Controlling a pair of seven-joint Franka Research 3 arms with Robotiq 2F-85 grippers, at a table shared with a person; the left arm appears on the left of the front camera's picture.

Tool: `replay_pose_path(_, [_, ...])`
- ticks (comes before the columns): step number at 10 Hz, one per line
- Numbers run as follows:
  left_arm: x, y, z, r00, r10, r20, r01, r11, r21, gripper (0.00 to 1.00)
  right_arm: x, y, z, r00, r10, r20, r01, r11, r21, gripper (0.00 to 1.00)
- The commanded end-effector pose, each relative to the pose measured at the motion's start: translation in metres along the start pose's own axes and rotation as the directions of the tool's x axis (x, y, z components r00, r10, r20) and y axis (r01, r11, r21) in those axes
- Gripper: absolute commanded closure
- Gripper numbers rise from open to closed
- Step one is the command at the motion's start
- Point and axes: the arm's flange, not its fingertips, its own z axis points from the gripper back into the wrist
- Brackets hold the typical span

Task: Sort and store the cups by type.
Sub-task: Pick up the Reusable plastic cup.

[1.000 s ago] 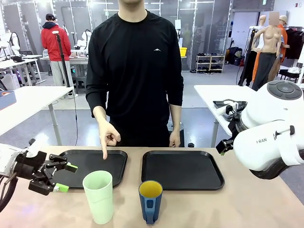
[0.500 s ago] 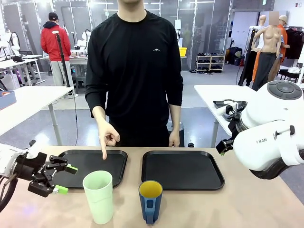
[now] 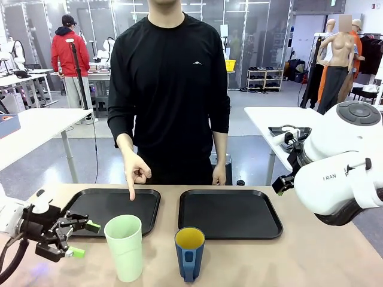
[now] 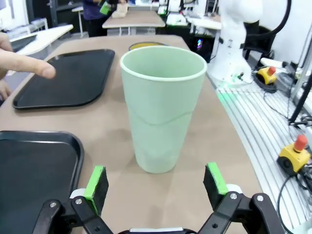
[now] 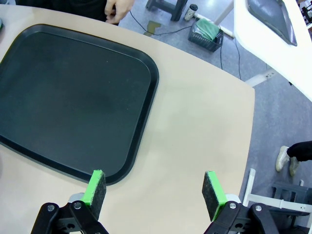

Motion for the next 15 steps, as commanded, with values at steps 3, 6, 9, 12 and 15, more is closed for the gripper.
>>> replay_pose_path(3, [-0.016, 0.005, -0.018, 0.99, -0.007, 0.14, 0.011, 1.0, -0.025, 0.0, -0.001, 0.001, 0.0, 1.0, 0.005, 0.0, -0.005, 1.0, -0.001, 0.0])
replay_pose_path(6, [-0.021, 0.006, -0.035, 0.977, -0.005, 0.214, 0.008, 1.0, -0.013, 0.0, -0.001, 0.001, 0.0, 1.0, 0.005, 0.0, -0.005, 1.0, -0.001, 0.0])
replay_pose_path(9, [-0.025, 0.006, -0.051, 0.975, -0.013, 0.221, 0.025, 0.998, -0.05, 0.0, -0.001, 0.001, 0.0, 1.0, 0.005, 0.0, -0.005, 1.0, -0.001, 0.0])
replay_pose_path(12, [-0.022, 0.007, -0.067, 0.966, -0.011, 0.259, 0.035, 0.995, -0.09, 0.0, -0.001, 0.001, 0.0, 1.0, 0.005, 0.0, -0.005, 1.0, -0.001, 0.0])
replay_pose_path(15, [-0.02, 0.012, -0.082, 0.966, -0.006, 0.257, 0.036, 0.993, -0.112, 0.0, -0.001, 0.001, 0.0, 1.0, 0.005, 0.0, -0.005, 1.0, -0.001, 0.0])
